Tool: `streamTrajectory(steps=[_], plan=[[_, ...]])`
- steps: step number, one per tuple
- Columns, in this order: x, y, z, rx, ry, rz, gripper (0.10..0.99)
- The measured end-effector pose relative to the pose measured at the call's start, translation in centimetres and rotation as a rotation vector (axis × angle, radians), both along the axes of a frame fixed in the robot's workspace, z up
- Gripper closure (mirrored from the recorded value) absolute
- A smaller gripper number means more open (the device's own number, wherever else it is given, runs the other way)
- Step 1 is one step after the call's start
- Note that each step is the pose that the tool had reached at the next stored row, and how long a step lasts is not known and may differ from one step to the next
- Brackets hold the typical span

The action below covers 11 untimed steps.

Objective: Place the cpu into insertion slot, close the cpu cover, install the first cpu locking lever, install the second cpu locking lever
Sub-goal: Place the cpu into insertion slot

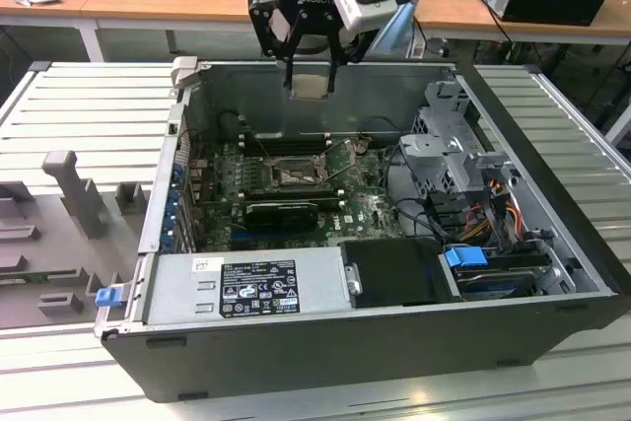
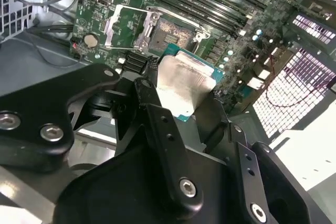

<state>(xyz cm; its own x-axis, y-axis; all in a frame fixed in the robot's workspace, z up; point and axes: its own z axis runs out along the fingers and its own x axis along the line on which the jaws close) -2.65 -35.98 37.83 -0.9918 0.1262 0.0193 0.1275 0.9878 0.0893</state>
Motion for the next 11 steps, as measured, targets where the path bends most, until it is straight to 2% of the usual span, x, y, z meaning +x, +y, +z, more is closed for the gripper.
streamTrajectory(steps=[11], plan=[[-0.01, 0.00, 0.00, -0.001, 0.0000, -0.088, 0.557]])
